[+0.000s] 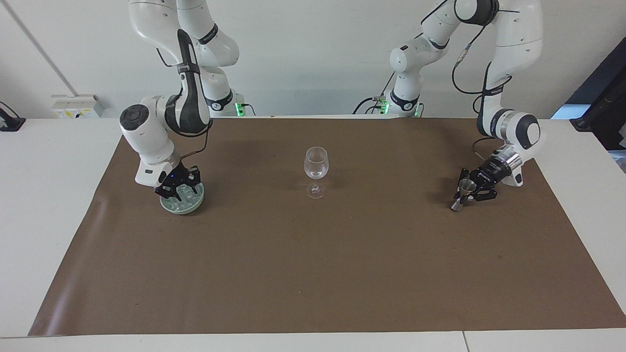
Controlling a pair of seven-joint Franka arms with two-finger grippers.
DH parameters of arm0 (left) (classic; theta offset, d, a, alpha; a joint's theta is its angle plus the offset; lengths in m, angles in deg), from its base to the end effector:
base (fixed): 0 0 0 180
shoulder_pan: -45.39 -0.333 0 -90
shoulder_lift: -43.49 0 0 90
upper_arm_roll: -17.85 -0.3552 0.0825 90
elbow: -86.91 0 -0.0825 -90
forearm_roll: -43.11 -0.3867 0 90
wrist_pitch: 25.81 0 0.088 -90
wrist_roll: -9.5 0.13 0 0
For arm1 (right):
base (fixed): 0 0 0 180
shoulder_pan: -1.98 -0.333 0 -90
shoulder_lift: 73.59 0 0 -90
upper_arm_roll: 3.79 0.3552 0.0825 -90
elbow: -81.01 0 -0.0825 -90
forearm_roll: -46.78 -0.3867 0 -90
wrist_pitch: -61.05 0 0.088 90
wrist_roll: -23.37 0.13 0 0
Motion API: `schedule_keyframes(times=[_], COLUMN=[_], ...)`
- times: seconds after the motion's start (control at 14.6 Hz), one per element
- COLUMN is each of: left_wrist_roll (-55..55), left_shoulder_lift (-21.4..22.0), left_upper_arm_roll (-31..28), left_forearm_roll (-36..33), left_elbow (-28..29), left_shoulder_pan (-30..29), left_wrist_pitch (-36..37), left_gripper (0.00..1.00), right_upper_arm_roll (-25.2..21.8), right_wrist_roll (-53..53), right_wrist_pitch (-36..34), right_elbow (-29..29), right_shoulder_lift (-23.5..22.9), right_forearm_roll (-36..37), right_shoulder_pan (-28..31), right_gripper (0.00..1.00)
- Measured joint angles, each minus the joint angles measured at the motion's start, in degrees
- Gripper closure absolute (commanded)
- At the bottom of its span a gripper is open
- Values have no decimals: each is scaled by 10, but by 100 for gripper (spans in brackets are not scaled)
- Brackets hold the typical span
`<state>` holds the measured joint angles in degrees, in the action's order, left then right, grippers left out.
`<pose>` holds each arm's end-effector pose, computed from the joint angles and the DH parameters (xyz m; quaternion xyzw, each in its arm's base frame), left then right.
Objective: Pour wine and add ice with both arms
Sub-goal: 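Set down the jigger with the left gripper while the right gripper grasps ice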
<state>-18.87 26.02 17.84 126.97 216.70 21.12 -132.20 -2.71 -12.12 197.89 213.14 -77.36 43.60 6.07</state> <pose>0.5152 0.1234 0.2588 0.4472 0.6681 -0.2787 0.5253 0.5235 -0.0262 0.3332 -0.9653 -0.2602 -0.0143 0.0160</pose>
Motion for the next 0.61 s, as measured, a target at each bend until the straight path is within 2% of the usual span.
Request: schedule_keyframes(times=[0.07, 0.14, 0.61], left_wrist_roll=[-2, -5, -8], left_shoulder_lift=[0, 0, 0], left_upper_arm_roll=[0, 0, 0], left_forearm_roll=[1, 1, 3], left_elbow=[1, 2, 3], left_shoulder_pan=[0, 0, 0], left_wrist_pitch=[-2, -3, -4], left_gripper=[62, 1, 0], right_upper_arm_roll=[1, 2, 2], right_wrist_roll=[0, 0, -1], right_wrist_pitch=[0, 0, -1], right_elbow=[-1, -3, -8], right_shoulder_lift=[0, 0, 0], right_forearm_roll=[0, 0, 0], right_shoulder_pan=[0, 0, 0], right_gripper=[47, 47, 47])
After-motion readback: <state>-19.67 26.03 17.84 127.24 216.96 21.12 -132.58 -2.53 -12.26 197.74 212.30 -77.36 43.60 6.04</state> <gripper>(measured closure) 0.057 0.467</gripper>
